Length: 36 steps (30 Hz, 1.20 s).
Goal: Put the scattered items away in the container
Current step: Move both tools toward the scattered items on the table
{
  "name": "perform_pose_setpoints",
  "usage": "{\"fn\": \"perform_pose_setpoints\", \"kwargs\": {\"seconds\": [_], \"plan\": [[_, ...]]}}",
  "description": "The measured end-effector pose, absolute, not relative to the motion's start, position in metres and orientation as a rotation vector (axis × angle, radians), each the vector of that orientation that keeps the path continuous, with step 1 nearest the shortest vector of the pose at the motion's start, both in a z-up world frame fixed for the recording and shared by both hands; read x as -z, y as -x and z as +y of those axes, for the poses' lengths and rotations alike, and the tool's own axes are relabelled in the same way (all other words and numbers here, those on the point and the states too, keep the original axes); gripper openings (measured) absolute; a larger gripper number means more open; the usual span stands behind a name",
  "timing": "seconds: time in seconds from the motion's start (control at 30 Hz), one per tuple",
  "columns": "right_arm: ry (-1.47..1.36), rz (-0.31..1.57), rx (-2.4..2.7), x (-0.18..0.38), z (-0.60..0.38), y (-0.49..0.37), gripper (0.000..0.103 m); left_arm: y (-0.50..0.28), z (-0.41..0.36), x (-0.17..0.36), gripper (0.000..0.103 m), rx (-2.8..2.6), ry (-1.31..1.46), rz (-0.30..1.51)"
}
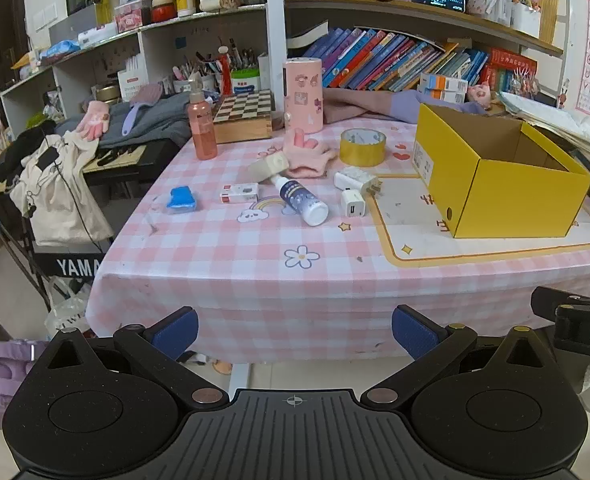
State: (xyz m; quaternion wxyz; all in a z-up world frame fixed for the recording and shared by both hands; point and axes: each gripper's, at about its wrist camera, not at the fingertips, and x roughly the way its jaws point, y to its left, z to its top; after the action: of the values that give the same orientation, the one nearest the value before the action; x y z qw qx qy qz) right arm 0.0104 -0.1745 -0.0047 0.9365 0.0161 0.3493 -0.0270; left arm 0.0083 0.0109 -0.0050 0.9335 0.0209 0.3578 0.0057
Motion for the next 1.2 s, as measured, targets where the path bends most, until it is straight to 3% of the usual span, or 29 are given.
{"fn": "perform_pose_setpoints", "kwargs": {"seconds": [1.2], "plan": [[0.001, 0.729, -0.084, 0.005, -0.142, -0.043, 0.103, -0.02, 0.042, 0.01, 0.103, -0.104, -0.005, 0.754]]}}
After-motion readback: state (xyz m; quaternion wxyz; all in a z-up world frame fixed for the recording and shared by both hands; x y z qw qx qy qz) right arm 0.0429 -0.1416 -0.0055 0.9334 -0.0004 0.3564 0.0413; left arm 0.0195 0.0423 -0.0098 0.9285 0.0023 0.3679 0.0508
